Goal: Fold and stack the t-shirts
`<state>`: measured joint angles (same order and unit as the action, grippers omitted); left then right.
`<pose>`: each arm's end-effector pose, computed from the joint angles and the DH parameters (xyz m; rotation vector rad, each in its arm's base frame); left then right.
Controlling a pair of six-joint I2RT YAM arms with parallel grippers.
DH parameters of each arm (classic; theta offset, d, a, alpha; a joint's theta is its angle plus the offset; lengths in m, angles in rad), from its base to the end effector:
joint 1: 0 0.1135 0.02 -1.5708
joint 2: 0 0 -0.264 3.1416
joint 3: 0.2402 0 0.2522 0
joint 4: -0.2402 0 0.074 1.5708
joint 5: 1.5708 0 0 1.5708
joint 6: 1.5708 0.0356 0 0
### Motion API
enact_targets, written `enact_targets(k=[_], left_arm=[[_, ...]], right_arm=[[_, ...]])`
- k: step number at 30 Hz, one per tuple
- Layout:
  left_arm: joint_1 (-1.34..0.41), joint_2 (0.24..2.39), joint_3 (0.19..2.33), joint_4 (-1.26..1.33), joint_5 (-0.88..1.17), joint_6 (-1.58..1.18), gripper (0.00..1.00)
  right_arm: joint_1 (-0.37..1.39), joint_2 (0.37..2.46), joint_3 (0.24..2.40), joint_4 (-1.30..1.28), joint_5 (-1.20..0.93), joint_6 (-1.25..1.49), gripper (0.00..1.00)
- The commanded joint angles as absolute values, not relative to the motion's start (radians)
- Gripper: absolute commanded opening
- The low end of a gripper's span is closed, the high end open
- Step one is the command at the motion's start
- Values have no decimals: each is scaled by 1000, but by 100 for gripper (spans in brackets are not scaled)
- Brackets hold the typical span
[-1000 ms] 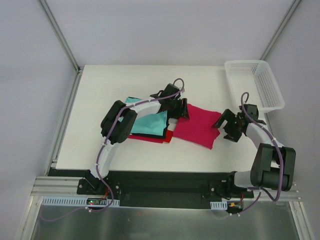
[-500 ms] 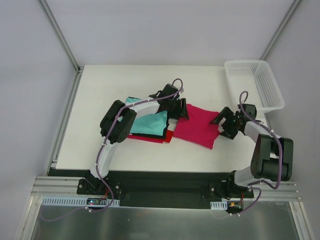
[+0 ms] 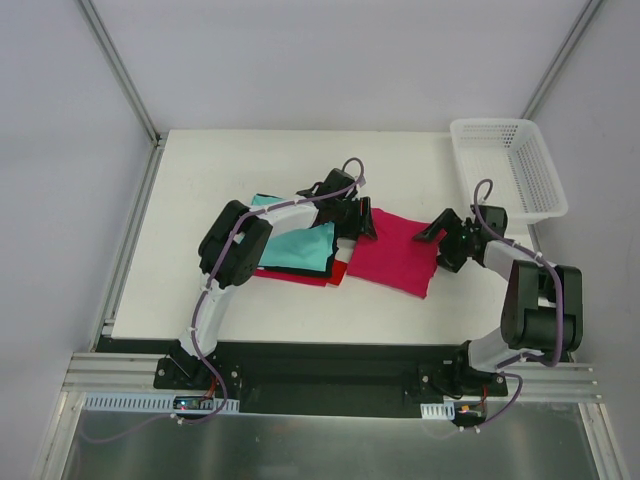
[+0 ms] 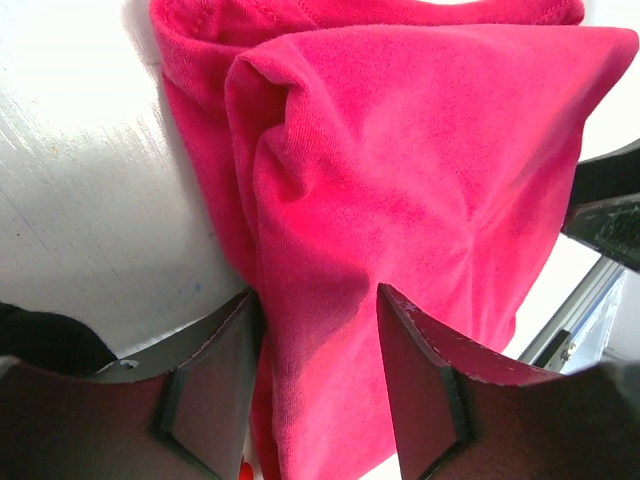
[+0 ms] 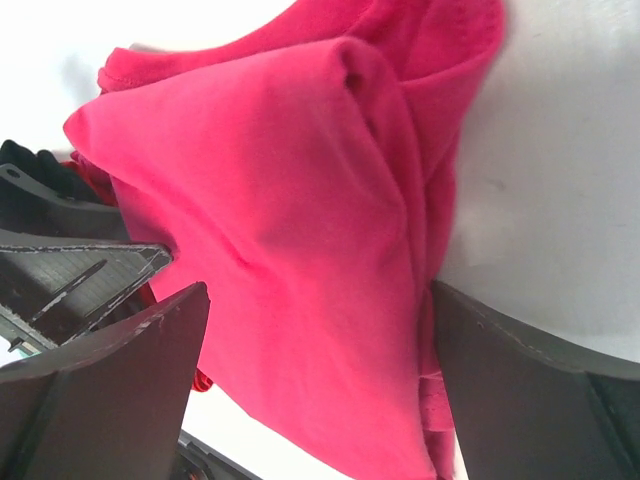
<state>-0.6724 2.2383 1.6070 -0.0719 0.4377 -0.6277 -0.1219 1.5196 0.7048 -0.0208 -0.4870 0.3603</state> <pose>0.3799 -0.3218 0.1560 0.3091 2.4599 -1.1281 0.2888 -0.0186 0.1619 0.3473 2.3664 0.6963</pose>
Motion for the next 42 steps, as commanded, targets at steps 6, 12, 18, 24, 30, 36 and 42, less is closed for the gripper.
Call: enact_targets(k=[6,12,18,24,30,36,42], left_arm=[[-660,2217,1571,-160,411,-629,49],[-660,2204,1562,-158,410,-630,48],[-660,2194,1552,-153,411,-638,48],[-660,2194,1539,-132,426,-653,47],[-664,2203,1540,-118,466,-664,47],[-683,2206,1525,-117,472,-666,47],[-686,2201,1506,-107,474,-675,46]], right_arm=[[-8,1534,670,-15,-453,417,93],[32,1490,657,-52,-416,419,93],[38,1463,641,-77,-399,411,86],[67,1476,640,-64,-382,425,86],[77,1494,643,-51,-396,431,86],[101,1511,640,-23,-387,452,86],[132,1555,649,-5,-396,476,77]])
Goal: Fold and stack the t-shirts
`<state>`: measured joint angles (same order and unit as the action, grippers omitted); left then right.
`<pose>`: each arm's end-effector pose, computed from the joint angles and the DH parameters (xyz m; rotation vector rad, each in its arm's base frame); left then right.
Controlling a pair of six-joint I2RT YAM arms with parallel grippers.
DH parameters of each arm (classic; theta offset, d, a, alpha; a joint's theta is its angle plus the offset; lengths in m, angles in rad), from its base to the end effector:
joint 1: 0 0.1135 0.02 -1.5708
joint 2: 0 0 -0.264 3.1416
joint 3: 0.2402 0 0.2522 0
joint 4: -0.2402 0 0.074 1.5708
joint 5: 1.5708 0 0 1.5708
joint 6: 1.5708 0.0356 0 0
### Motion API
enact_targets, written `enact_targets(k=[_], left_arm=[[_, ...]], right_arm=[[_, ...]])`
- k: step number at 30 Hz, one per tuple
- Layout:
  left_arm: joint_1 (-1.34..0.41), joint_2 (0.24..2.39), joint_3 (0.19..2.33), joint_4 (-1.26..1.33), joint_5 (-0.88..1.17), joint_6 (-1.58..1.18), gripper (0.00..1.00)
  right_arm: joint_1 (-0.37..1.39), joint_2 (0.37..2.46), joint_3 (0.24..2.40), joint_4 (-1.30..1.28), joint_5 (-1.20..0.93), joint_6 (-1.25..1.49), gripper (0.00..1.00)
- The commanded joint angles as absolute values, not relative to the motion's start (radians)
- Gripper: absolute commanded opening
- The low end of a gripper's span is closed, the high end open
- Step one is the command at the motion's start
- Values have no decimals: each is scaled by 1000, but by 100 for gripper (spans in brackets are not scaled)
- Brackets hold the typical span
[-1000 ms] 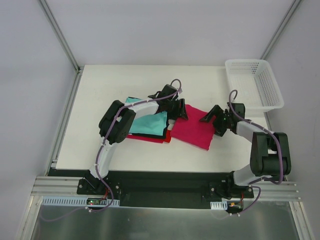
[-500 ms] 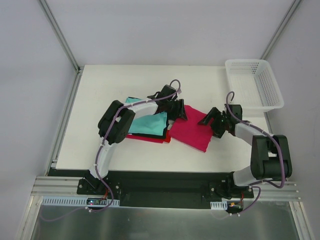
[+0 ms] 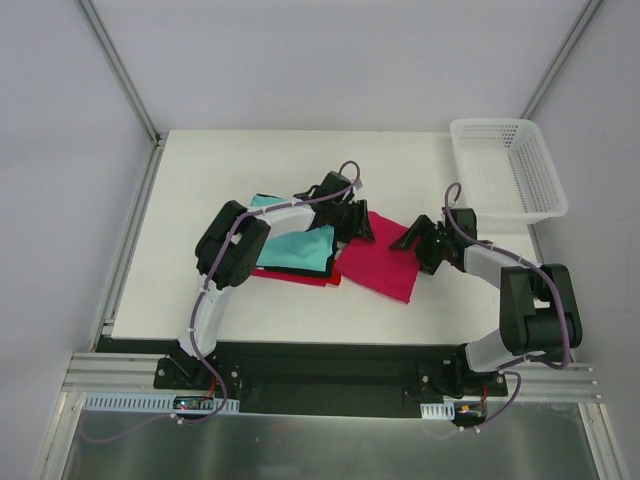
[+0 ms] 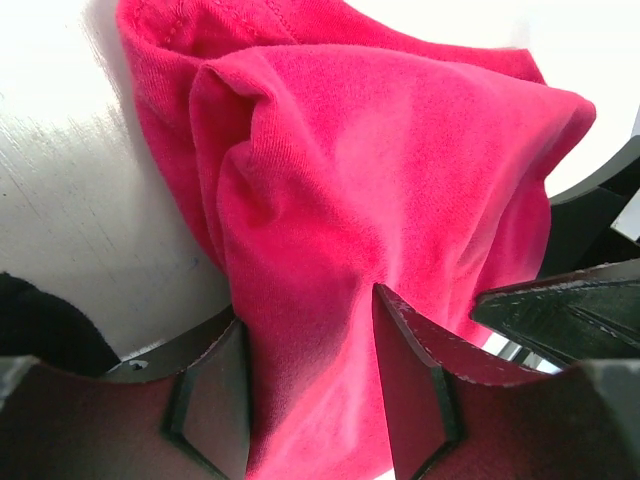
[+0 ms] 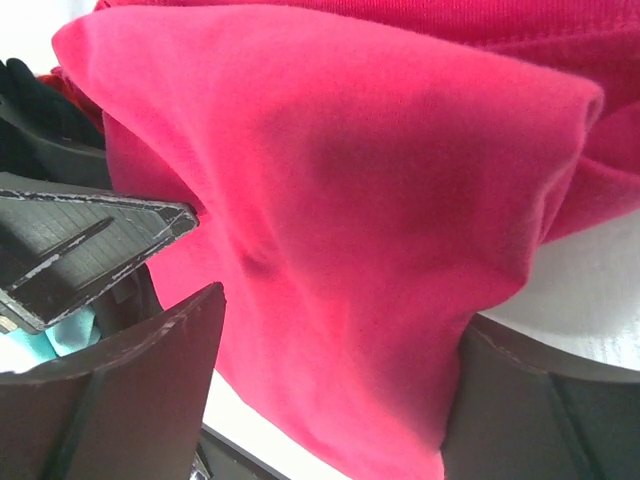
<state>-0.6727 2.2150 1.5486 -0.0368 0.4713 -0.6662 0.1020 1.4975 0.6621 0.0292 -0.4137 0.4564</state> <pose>0.3723 -0.3172 0.1520 0.2840 2.4801 -1.1803 0.2804 0.0431 0.1585 0.2249 2.4103 0.7539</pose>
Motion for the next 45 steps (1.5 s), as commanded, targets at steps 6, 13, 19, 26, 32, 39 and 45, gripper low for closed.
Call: enact_targets(k=[6,13,19,26,32,39,45], left_arm=[[-686,2200,1519,-107,472,-680,43],[-687,2195,1522,-104,477,-690,26],[-687,2155,1537,-104,472,-689,4],[-689,2151,1575,-106,486,-718,0],[-684,2117,1643,-182,456,-699,0],[-680,2079,1715,-242,449,-695,0],[-673,2056,1753,-284,439,-693,0]], right_arm=[[143,1577,650,28,-400,479,29],[146,1585,649,29,-402,477,15],[147,1572,695,-29,-396,456,11],[147,1551,747,-77,-403,457,1],[156,1497,854,-211,-371,416,1],[156,1454,933,-291,-357,394,1],[155,1436,974,-333,-354,382,1]])
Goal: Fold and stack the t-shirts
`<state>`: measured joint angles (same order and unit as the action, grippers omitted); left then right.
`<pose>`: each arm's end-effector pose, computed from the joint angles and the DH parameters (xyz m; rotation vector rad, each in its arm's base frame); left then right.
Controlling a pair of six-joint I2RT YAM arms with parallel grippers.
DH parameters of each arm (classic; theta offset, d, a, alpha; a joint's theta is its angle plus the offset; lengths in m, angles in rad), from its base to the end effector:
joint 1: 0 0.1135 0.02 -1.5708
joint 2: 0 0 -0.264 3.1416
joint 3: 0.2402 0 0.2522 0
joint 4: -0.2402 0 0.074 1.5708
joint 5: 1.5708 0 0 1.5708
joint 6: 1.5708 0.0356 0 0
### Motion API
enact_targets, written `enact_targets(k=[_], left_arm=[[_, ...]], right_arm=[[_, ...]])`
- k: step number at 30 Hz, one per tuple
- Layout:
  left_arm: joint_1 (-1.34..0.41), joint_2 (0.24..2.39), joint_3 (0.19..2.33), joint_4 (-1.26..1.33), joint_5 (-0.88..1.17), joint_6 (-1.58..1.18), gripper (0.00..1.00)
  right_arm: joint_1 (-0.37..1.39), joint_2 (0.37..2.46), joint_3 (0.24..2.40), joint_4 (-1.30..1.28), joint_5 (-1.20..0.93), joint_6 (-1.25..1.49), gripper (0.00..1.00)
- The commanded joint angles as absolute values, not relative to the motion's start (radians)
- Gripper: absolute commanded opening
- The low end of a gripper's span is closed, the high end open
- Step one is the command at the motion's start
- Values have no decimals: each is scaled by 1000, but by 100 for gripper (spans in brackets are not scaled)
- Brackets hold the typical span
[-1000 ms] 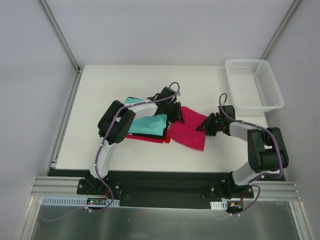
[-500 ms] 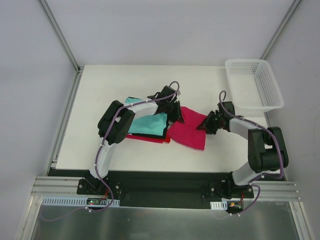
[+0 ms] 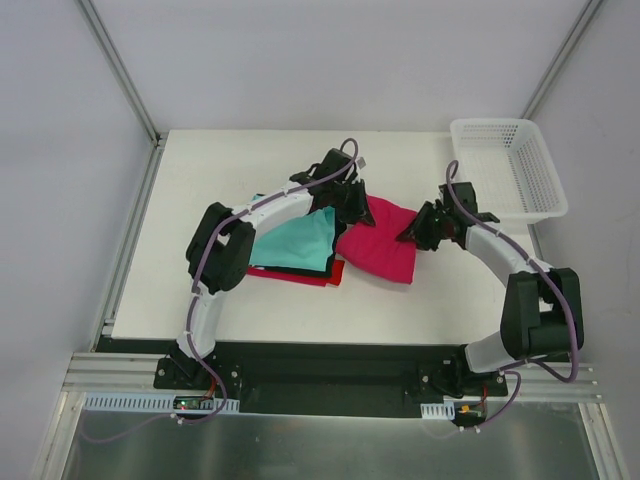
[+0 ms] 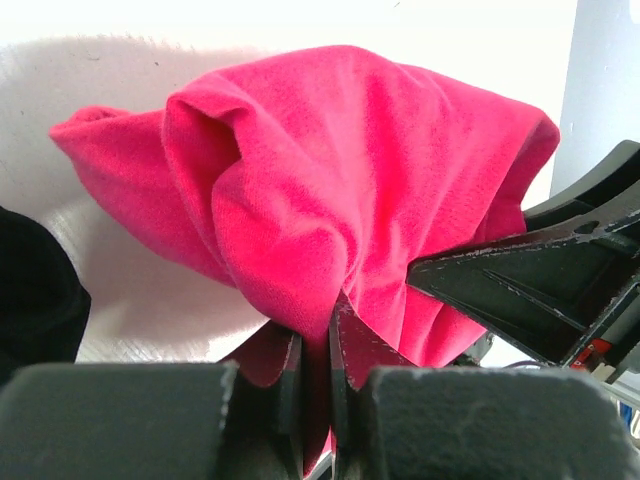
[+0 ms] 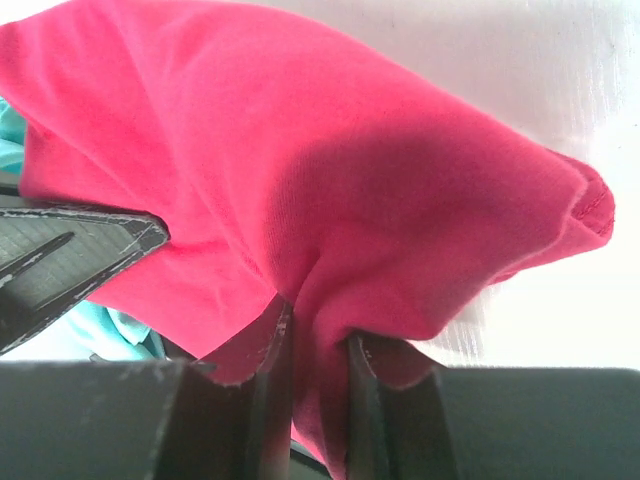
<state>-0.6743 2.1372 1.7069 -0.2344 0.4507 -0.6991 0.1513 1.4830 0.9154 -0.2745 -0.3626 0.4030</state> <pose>0.3753 -0.3198 0.2232 0.2427 2.4496 -1.1888 0.3017 0.0588 0.2153 0.1376 2.4527 0.6878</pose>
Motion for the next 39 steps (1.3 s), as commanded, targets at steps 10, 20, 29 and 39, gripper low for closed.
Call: enact_targets(k=[10,20,29,39], left_arm=[[-657,2025,1836,-348,436,-675,0],[-609,1958,1878,-426,422,-646,0],[-549,1878,1893,-511,426,-607,0],[-520,1776,1824,-543,413,-588,0]], right_arm=[[156,1445,1127,-442,-353,347,1],[166,1466,1271,-502,-377,342,1],[219,1506,1402,-549,-397,351,1],[359,1608,1566,-583,-361,376,1]])
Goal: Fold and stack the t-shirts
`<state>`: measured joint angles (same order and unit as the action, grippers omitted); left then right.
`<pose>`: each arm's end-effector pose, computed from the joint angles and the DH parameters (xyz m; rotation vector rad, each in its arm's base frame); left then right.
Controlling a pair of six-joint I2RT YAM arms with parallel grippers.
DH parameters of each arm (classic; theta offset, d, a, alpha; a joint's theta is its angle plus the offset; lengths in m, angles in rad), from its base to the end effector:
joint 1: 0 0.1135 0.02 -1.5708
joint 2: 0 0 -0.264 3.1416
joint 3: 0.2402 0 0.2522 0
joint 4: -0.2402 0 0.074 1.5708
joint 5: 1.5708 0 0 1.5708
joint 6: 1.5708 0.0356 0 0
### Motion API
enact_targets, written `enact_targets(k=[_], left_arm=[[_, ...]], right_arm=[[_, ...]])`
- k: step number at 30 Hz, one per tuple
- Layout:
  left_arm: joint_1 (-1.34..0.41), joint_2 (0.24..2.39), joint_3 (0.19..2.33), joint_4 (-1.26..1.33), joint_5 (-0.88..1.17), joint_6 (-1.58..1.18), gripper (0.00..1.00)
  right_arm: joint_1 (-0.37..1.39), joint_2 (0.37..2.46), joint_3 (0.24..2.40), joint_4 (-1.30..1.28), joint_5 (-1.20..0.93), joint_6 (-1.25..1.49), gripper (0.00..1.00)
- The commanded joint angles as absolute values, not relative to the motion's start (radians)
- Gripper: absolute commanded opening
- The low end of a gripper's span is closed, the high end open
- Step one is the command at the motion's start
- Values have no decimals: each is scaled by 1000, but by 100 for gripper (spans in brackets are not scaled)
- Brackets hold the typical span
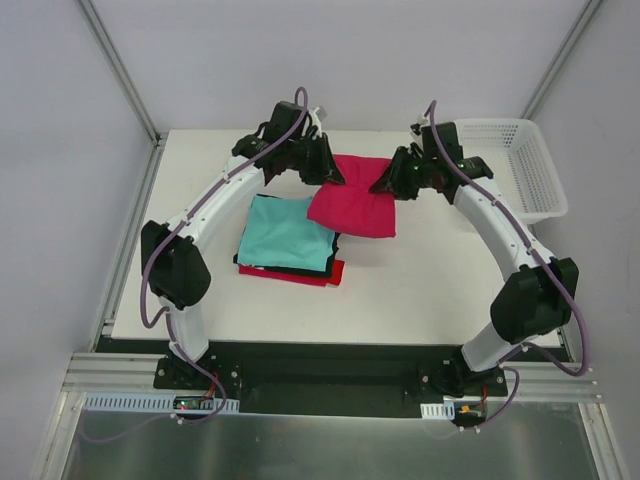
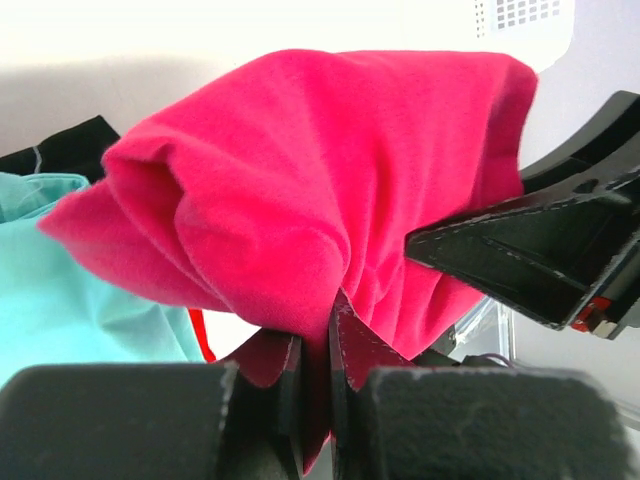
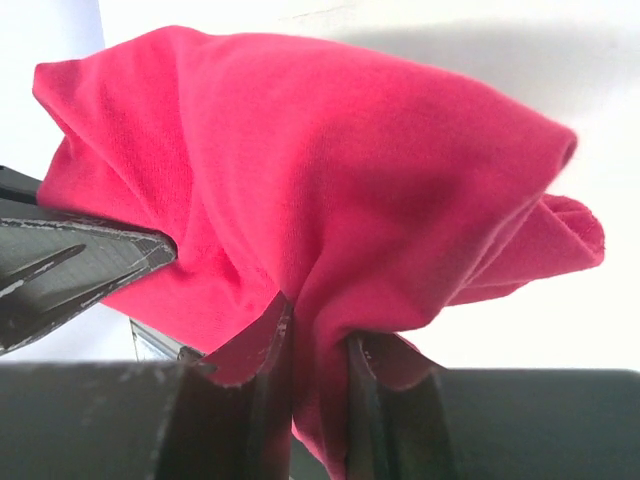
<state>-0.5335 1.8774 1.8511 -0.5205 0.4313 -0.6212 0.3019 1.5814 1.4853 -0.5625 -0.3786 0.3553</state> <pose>0.3687 -0.2350 0.3634 0.1790 2.2714 -1.1087 0.3370 0.1187 0.3482 -0.1533 2.2835 0.7740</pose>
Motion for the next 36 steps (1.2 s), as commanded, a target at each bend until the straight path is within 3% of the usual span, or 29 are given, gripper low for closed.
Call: enact_targets(k=[1,13,36], left_arm=[[-511,1764,1810,-546,410,-586,0],[-356,1528,1523,-549,413,-546,0],[-170,1447,1390,-560,482,-482,0]], right_arm=[[370,1627,1577,-586,-356,380,1],[543,1752,1721,-584,-304,420,0],[652,1893,1830,-569,-293,449,1]])
